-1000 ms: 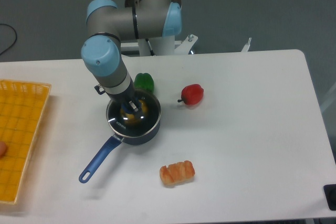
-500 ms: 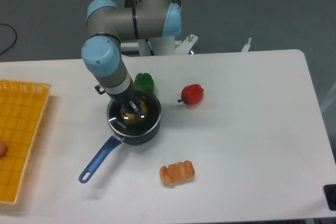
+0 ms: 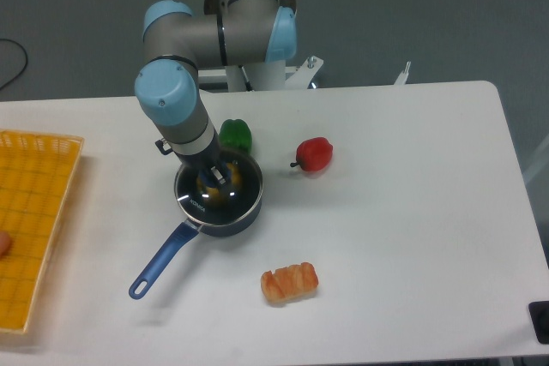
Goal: Close the pot lid
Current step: 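Lower the glass lid onto the saucepan rim and settle it, then open the gripper, release the lid knob and lift away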
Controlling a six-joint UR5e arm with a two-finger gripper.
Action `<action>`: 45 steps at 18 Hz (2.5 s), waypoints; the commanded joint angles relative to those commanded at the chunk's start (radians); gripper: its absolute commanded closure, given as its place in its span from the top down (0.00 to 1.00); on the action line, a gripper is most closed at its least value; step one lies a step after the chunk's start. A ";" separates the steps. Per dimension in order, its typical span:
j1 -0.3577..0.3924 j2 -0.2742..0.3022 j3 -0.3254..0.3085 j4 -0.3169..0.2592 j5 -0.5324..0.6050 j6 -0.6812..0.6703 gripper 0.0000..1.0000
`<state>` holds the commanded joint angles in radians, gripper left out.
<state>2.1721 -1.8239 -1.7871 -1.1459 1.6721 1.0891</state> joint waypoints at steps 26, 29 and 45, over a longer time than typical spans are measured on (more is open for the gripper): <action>0.069 -0.009 0.101 -0.015 0.015 0.000 1.00; 0.127 -0.011 0.132 -0.015 0.023 0.005 1.00; 0.462 -0.083 0.219 0.018 0.017 0.271 1.00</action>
<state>2.6338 -1.9068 -1.5678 -1.1275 1.6889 1.3604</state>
